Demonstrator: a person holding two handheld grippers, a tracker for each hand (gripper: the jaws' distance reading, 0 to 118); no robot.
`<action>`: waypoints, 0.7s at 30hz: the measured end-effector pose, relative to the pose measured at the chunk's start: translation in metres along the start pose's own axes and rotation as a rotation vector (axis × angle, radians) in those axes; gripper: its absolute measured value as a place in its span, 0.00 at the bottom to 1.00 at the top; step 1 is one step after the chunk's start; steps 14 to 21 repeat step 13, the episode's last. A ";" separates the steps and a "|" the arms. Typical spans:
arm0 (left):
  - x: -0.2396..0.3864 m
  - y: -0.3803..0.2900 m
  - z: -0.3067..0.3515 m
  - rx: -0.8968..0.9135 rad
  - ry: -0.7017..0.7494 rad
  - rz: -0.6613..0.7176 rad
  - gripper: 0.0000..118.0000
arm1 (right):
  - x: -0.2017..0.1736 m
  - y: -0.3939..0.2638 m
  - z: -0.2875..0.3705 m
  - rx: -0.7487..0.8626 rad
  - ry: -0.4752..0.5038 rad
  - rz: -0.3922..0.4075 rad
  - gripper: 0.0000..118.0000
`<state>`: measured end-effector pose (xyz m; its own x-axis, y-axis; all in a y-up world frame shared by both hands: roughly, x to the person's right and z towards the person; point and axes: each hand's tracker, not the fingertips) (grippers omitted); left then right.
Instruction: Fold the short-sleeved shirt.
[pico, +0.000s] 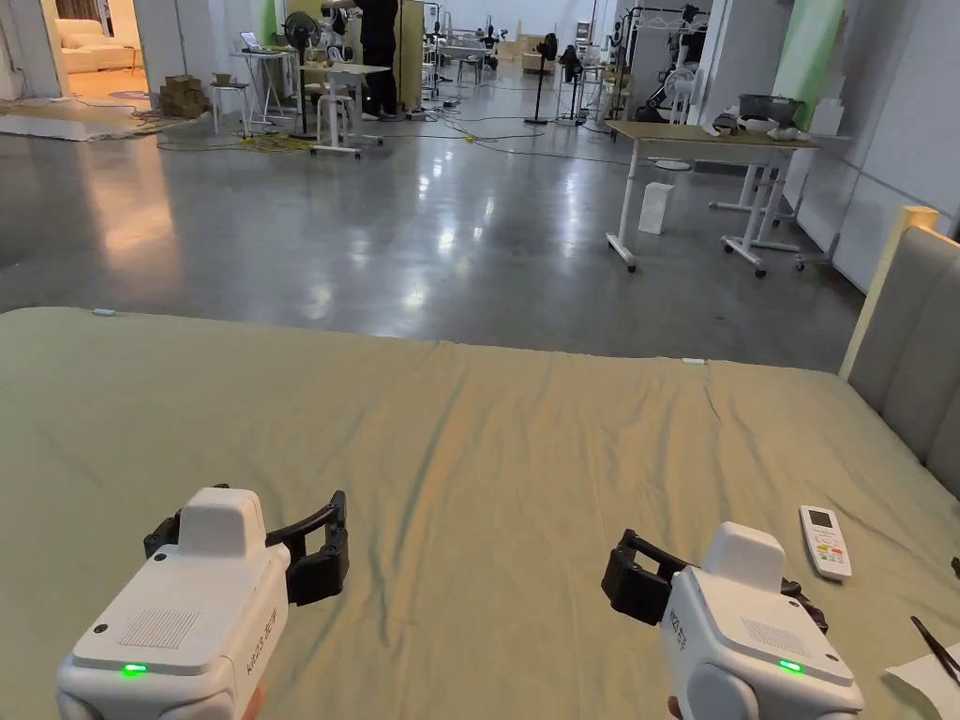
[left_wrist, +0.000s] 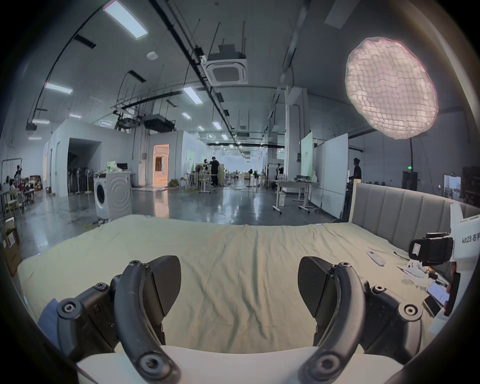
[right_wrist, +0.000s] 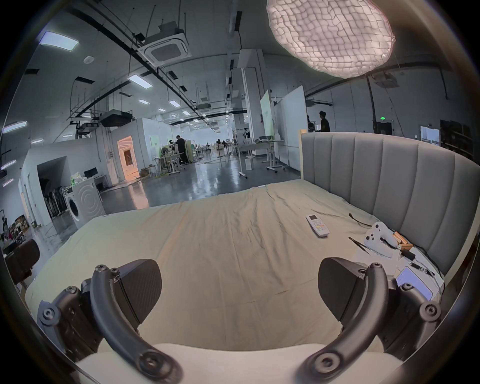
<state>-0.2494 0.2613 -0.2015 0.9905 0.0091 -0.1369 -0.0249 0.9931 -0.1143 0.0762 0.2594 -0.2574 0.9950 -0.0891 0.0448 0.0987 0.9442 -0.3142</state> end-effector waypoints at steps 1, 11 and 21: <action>0.000 -0.001 0.000 0.014 -0.003 -0.016 0.79 | -0.001 -0.001 -0.001 0.006 0.005 0.007 1.00; 0.006 -0.006 0.000 -0.032 0.002 -0.030 0.79 | -0.011 -0.002 0.004 0.089 0.032 0.118 1.00; 0.004 -0.006 -0.001 -0.039 0.002 -0.028 0.79 | -0.012 -0.004 0.003 0.110 0.031 0.146 1.00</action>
